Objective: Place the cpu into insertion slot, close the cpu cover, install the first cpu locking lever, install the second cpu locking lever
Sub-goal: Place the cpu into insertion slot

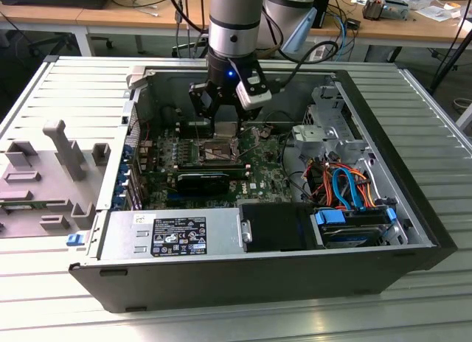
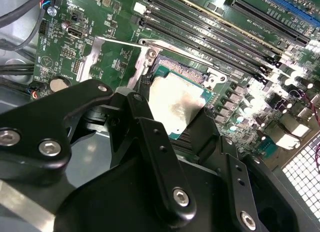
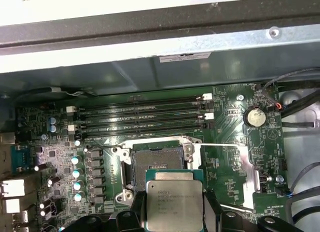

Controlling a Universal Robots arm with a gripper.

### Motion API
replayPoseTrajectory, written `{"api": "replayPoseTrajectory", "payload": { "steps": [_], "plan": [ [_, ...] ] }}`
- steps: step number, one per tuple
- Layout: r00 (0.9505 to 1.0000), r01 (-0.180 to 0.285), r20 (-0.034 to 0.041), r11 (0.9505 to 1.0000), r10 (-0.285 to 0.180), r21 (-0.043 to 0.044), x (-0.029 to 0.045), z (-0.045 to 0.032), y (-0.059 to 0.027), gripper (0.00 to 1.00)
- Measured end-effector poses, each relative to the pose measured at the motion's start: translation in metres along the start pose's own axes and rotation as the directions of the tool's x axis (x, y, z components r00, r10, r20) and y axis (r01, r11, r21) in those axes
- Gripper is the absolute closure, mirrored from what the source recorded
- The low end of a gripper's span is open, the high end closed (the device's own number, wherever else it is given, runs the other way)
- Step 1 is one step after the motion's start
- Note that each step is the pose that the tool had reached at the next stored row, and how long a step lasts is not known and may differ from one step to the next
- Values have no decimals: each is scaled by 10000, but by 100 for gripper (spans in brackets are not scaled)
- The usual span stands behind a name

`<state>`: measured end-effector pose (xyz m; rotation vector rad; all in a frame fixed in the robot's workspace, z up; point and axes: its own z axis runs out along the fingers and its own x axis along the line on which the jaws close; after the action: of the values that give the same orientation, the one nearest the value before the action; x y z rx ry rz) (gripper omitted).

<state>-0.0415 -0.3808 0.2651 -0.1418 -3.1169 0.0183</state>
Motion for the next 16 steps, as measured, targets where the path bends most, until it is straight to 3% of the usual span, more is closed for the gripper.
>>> {"api": "replayPoseTrajectory", "payload": {
  "steps": [16],
  "plan": [
    [9987,-501,-7,9987,501,-10,0,7,0,45]
  ]
}}
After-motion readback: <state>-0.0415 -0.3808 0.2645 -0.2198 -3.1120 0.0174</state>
